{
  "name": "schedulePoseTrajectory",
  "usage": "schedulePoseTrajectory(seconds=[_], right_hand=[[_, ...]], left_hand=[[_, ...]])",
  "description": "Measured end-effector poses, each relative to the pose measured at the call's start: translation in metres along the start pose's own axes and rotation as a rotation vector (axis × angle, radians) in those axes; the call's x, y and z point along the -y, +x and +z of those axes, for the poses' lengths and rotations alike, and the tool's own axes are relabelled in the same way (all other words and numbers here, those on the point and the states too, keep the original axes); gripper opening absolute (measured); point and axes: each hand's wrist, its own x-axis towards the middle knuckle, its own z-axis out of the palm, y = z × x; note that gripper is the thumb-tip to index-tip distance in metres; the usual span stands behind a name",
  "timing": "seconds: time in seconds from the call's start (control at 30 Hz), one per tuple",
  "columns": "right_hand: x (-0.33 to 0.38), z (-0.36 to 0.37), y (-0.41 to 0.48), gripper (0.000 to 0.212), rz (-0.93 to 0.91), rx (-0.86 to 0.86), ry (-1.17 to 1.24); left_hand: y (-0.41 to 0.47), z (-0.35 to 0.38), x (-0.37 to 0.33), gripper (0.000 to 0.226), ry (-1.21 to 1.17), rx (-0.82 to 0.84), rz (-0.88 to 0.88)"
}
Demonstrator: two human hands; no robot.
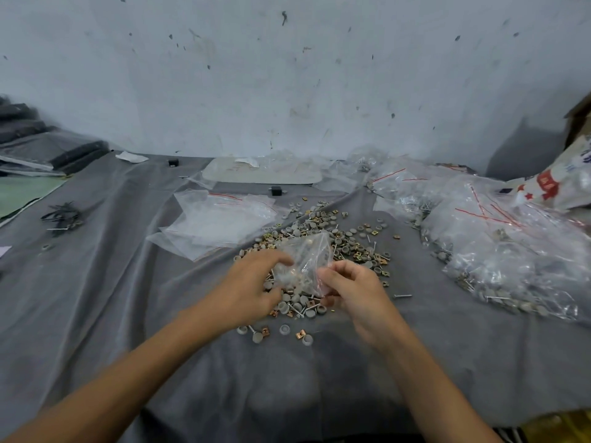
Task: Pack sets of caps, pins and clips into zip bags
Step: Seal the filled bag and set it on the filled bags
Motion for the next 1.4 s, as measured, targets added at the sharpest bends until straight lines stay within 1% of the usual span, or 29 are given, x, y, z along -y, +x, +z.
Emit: schedulePoseTrajectory(seconds=[0.03, 0.1, 0.17, 0.2, 0.27, 0.33, 0.4, 0.5, 0.53, 0.57, 0.63, 0.7, 0.77, 0.83, 0.87, 0.93, 1.0, 1.03, 1.1, 1.17, 1.27, 1.33, 1.37, 1.4], right_hand=[[0.0, 0.001, -0.002, 0.015, -0.021, -0.008, -0.024], [0.001, 0.003, -0.005, 0.021, -0.08, -0.009, -0.082], [0.004, 0.006, -0.009, 0.024, -0.13, 0.014, -0.181], [0.005, 0.007, -0.011, 0.025, -0.151, 0.023, -0.246], [0.007, 0.008, -0.016, 0.028, -0.188, 0.032, -0.358], [0.009, 0.008, -0.02, 0.031, -0.227, 0.017, -0.417], [0.009, 0.008, -0.022, 0.025, -0.286, -0.028, -0.49], [0.01, 0.008, -0.023, 0.011, -0.434, -0.148, -0.66], [0.012, 0.008, -0.024, 0.012, -0.479, -0.145, -0.689], [0.012, 0.008, -0.026, 0.014, -0.533, -0.104, -0.7], [0.013, 0.008, -0.029, 0.017, -0.635, 0.024, -0.773], [0.017, 0.005, -0.034, 0.03, -0.64, 0.115, -0.9], [0.024, 0.001, -0.036, 0.043, -0.651, 0.147, -1.019], [0.032, 0.0, -0.036, 0.051, -0.687, 0.173, -1.136], [0.036, 0.0, -0.037, 0.051, -0.703, 0.188, -1.18], [0.044, -0.001, -0.037, 0.04, -0.741, 0.189, -1.23], [0.051, -0.002, -0.038, 0.023, -0.777, 0.149, -1.281], [0.054, -0.002, -0.039, 0.019, -0.771, 0.134, -1.308], [0.06, -0.001, -0.04, 0.019, -0.738, 0.143, -1.343], [0.063, 0.001, -0.041, 0.025, -0.716, 0.177, -1.365], [0.068, 0.005, -0.044, 0.022, -0.745, 0.179, -1.4], [0.071, 0.008, -0.048, 0.022, -0.752, 0.18, -1.411], [0.073, 0.009, -0.05, 0.022, -0.751, 0.191, -1.419], [0.074, 0.011, -0.053, 0.021, -0.745, 0.206, -1.436]], left_hand=[[0.001, 0.003, -0.006, 0.036, -0.093, -0.044, -0.043], [0.006, 0.008, -0.02, 0.028, -0.276, -0.125, -0.123], [0.01, 0.013, -0.031, 0.039, -0.454, -0.121, -0.177], [0.012, 0.015, -0.035, 0.039, -0.51, -0.118, -0.187], [0.015, 0.016, -0.038, 0.027, -0.587, -0.133, -0.192], [0.016, 0.015, -0.04, 0.015, -0.645, -0.141, -0.205], [0.016, 0.013, -0.041, 0.013, -0.647, -0.133, -0.238], [0.014, 0.012, -0.039, 0.005, -0.612, -0.111, -0.276], [0.014, 0.011, -0.038, 0.004, -0.606, -0.11, -0.284], [0.014, 0.011, -0.038, 0.005, -0.612, -0.11, -0.288], [0.014, 0.008, -0.038, 0.003, -0.641, -0.101, -0.279], [0.014, 0.004, -0.038, 0.009, -0.698, -0.077, -0.261], [0.013, -0.001, -0.036, 0.01, -0.729, -0.035, -0.213], [0.013, -0.007, -0.036, 0.007, -0.703, 0.004, -0.137], [0.013, -0.012, -0.037, 0.009, -0.676, 0.017, -0.107], [0.015, -0.02, -0.038, 0.014, -0.597, 0.023, -0.082], [0.018, -0.029, -0.038, 0.017, -0.538, 0.004, -0.111], [0.018, -0.034, -0.037, 0.017, -0.527, -0.008, -0.134], [0.019, -0.042, -0.037, 0.016, -0.529, -0.005, -0.145], [0.018, -0.047, -0.041, 0.015, -0.554, 0.048, -0.12], [0.017, -0.048, -0.048, 0.025, -0.549, 0.104, -0.136], [0.017, -0.046, -0.053, 0.021, -0.549, 0.12, -0.164], [0.017, -0.046, -0.055, 0.017, -0.51, 0.114, -0.171], [0.018, -0.046, -0.056, 0.017, -0.406, 0.089, -0.171]])
